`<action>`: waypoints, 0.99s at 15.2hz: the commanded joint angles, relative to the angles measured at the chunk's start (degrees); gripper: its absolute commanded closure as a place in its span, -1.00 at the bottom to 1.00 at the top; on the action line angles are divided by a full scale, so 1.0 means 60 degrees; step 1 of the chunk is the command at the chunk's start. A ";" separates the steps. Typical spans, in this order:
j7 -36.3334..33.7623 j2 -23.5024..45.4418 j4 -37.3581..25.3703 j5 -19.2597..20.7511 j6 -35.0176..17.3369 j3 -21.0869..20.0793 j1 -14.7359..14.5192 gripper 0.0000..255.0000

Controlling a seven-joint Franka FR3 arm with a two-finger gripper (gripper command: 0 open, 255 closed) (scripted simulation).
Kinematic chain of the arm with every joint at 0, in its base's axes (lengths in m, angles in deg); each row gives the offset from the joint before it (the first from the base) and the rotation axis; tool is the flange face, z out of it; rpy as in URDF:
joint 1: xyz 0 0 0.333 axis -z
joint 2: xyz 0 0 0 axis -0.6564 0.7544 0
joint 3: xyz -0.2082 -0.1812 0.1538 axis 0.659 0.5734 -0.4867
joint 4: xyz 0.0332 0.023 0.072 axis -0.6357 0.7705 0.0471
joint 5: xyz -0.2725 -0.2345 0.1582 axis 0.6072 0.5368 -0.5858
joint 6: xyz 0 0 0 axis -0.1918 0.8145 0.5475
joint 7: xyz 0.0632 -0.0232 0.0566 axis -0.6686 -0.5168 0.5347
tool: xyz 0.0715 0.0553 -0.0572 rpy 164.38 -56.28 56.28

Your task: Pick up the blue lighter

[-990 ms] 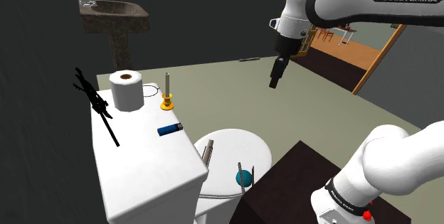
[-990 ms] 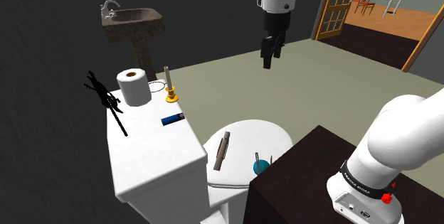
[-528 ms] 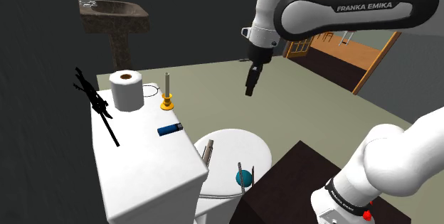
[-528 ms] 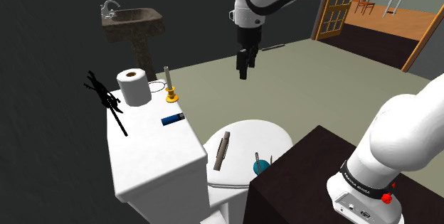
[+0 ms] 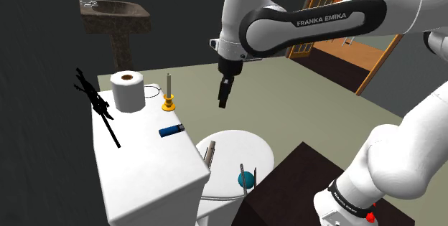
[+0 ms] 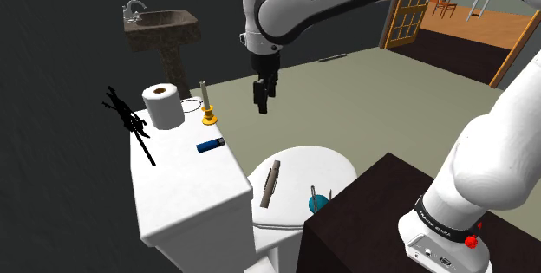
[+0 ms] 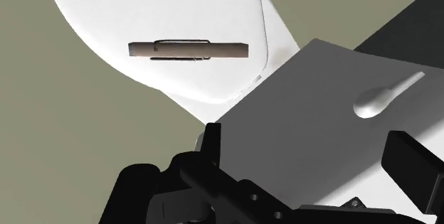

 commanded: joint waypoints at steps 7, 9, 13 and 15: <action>-0.0025 0.2346 -0.1712 0.0599 -0.0612 -0.0634 -0.0669 -1.00; -0.0038 0.2949 -0.2227 0.0802 -0.0681 -0.0756 -0.0878 -1.00; -0.0068 0.3568 -0.2558 0.1025 -0.0943 -0.0835 -0.1087 -1.00; -0.0094 0.3662 -0.2420 0.1066 -0.1169 -0.0821 -0.1095 -1.00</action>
